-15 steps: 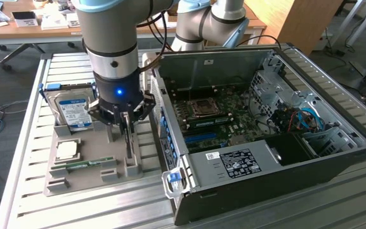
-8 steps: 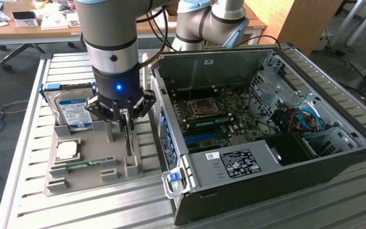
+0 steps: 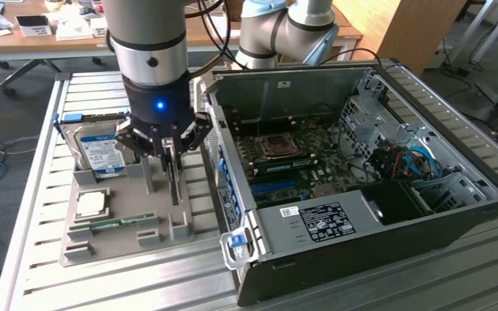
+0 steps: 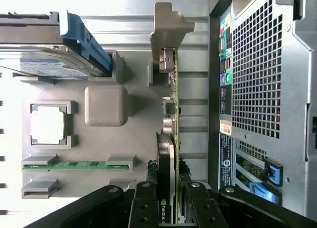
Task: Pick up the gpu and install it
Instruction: 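Pick up the gpu and move the gpu toward the slot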
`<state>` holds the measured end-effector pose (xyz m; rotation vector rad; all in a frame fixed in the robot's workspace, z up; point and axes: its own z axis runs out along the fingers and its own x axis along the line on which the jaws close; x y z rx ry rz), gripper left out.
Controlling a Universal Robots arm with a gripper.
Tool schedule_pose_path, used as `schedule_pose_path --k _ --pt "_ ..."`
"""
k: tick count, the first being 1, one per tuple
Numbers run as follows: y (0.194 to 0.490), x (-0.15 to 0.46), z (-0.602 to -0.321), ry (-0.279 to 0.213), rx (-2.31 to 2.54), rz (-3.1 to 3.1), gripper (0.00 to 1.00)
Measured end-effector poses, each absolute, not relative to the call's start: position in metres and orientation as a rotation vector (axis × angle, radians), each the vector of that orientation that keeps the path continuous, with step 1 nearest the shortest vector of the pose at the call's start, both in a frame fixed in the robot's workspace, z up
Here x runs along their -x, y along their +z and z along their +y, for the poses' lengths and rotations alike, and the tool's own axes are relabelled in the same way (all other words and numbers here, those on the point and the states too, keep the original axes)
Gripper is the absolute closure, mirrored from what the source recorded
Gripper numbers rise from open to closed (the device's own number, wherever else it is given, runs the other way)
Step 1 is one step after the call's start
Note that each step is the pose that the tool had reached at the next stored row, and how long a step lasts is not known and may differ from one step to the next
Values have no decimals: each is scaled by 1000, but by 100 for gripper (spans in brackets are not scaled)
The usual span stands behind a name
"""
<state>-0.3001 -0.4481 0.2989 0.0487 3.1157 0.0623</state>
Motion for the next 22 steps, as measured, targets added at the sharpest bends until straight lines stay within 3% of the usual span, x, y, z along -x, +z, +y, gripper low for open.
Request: schedule_pose_path --k 22 --pt "329 298 -448 62 -49 3116 73"
